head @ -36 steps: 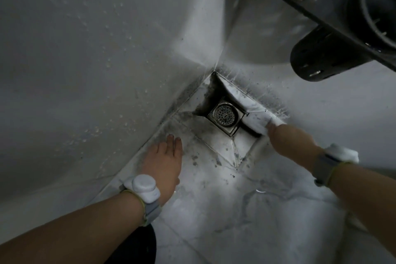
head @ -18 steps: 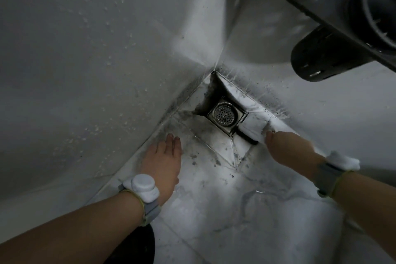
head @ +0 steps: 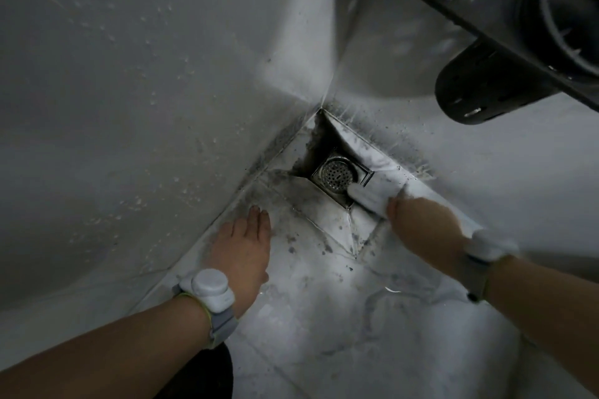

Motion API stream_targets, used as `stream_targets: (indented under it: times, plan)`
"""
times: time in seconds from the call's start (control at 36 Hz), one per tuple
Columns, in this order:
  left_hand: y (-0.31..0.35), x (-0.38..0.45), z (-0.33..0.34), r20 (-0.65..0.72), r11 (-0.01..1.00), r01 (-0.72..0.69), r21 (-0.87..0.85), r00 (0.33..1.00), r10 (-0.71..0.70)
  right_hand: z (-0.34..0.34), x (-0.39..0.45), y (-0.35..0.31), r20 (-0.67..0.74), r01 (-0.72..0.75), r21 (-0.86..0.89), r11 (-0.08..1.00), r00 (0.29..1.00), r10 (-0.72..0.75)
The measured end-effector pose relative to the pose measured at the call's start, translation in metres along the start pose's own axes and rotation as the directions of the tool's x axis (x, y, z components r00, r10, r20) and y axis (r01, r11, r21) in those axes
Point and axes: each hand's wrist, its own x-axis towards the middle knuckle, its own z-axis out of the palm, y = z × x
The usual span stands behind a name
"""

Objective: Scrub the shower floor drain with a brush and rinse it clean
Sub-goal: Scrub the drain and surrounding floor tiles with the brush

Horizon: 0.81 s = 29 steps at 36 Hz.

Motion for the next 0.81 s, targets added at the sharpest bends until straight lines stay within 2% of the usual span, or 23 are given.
stream_targets:
  times: [0.03,0.11,0.19,0.31,0.39,0.44,0.5,0.58,0.67,0.72,0.78,0.81]
  plan:
    - [0.000,0.002,0.001,0.000,1.000,0.003,0.004,1.000,-0.003,-0.001,-0.002,-0.002,0.028,0.007,-0.016,1.000,1.000,-0.006]
    - [0.000,0.004,0.004,0.033,0.999,0.030,0.021,0.999,-0.031,-0.019,0.024,0.003,-0.003,0.064,-0.038,0.997,0.998,-0.064]
    - [-0.001,0.004,0.009,0.042,0.999,0.033,0.035,0.999,-0.034,-0.022,0.039,0.015,0.001,-0.024,0.051,0.998,1.000,0.024]
    - [-0.004,0.005,0.014,0.032,0.998,0.047,0.052,0.998,-0.049,-0.007,0.013,-0.005,-0.121,-0.010,0.070,0.997,0.992,0.019]
    - [-0.004,0.006,0.018,0.017,0.997,0.047,0.062,0.999,-0.048,-0.003,0.013,-0.010,0.056,0.000,0.070,0.998,0.998,-0.004]
    - [-0.002,0.007,0.013,0.026,0.997,0.050,0.054,0.998,-0.052,-0.014,0.030,0.001,0.054,0.023,0.036,0.999,0.998,-0.025]
    - [-0.001,0.006,0.008,0.042,0.997,0.043,0.059,0.998,-0.046,-0.017,0.040,0.013,0.045,-0.023,0.031,0.999,0.999,0.022]
    - [0.000,0.003,0.007,0.007,0.999,0.030,0.037,1.000,-0.031,-0.012,0.019,0.008,0.057,-0.058,0.037,0.998,0.997,0.056]
    - [-0.002,0.003,0.011,0.046,0.997,0.045,0.060,0.998,-0.048,0.005,-0.006,-0.009,0.063,-0.025,0.082,0.996,0.998,0.020]
    - [-0.001,0.005,0.009,0.048,0.998,0.035,0.060,0.998,-0.038,0.003,0.006,-0.003,0.009,-0.011,0.068,0.998,1.000,0.010]
    - [-0.001,0.006,0.006,0.024,0.998,0.021,0.057,0.999,-0.023,-0.004,0.025,0.012,0.036,-0.034,-0.045,0.998,0.999,0.036]
    - [0.000,0.007,0.005,0.012,0.999,0.016,0.050,1.000,-0.017,0.002,0.037,0.019,-0.031,-0.152,-0.139,0.979,0.988,0.149]
